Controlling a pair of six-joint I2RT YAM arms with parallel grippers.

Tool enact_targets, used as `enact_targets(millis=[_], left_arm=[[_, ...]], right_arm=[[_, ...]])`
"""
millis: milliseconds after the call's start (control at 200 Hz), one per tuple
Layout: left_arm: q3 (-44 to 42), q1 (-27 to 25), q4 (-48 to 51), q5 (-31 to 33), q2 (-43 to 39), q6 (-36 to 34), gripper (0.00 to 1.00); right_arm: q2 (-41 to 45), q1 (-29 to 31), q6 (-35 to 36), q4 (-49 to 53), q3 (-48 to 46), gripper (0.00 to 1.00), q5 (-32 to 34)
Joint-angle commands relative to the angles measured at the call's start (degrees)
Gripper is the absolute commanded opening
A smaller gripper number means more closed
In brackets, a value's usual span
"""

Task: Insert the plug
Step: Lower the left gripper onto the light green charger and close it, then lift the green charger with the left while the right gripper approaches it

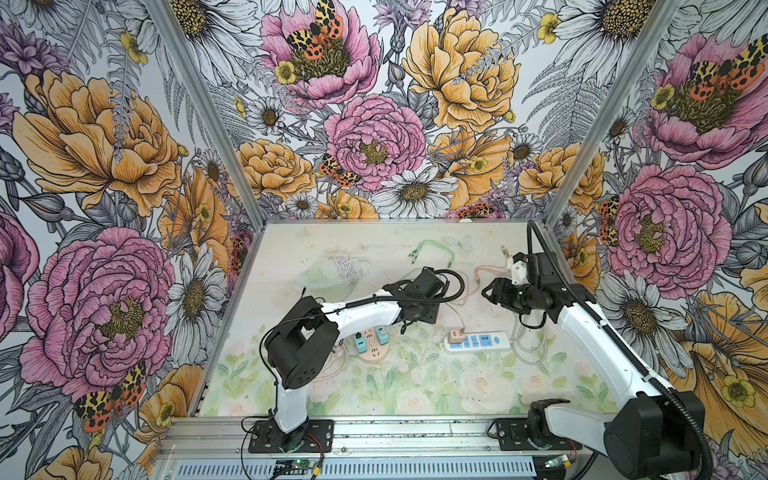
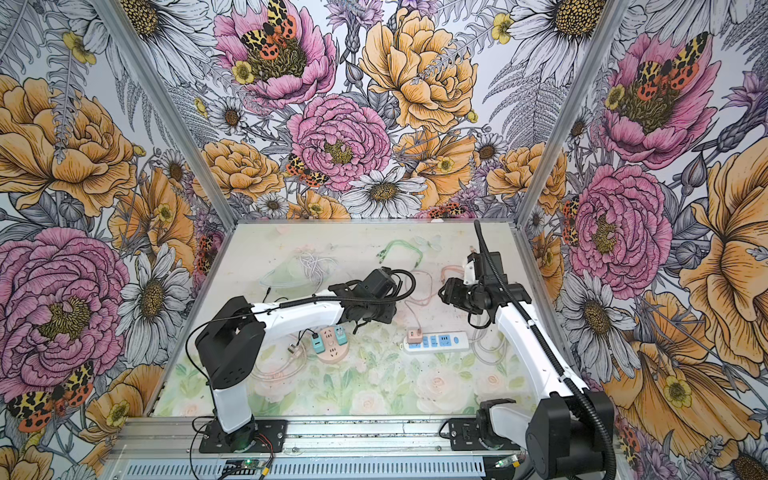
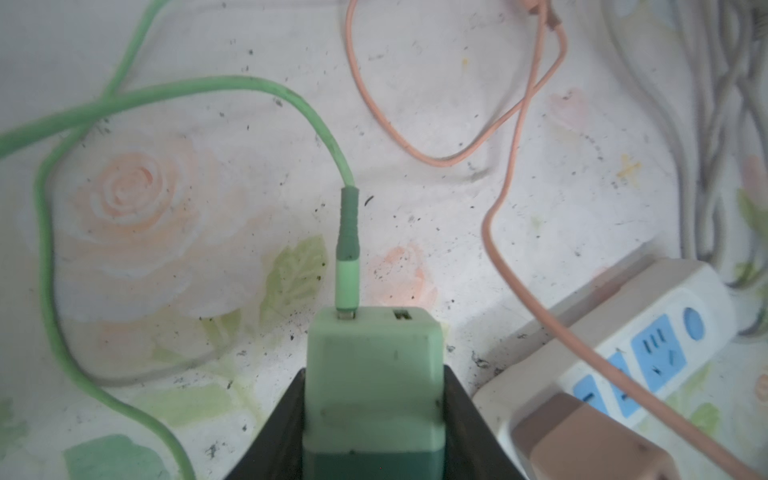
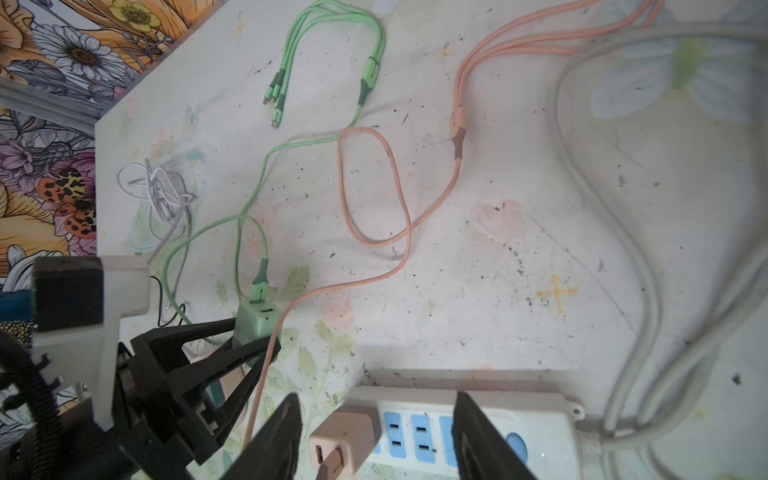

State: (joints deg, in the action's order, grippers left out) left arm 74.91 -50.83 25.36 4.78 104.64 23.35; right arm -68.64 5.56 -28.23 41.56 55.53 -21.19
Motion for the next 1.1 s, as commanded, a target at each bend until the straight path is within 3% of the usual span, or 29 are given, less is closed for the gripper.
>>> enact_targets(millis=[0, 155, 440, 1096], left_arm=[[-1.3, 0.0, -4.3, -3.5, -5.2, -9.8, 0.28], [-2.8, 0.0, -4.3, -4.5, -8.3, -14.5, 0.23], [-5.9, 0.0, -5.7, -5.1, -13.4, -19.6, 0.22], [-10.6, -0.1, -9.4, -17.0, -20.1, -29.5, 0.22]], right_arm=[[1.7, 1.4, 1.1, -1.8, 3.4, 0.59, -6.1], [1.2, 5.6, 2.3, -2.2, 5.4, 0.59, -11.3], [-1.2, 9.5, 2.8, -3.5, 5.9, 0.59, -14.1], [-5.9, 15.4, 4.7, -5.4, 4.9, 0.58, -18.9]])
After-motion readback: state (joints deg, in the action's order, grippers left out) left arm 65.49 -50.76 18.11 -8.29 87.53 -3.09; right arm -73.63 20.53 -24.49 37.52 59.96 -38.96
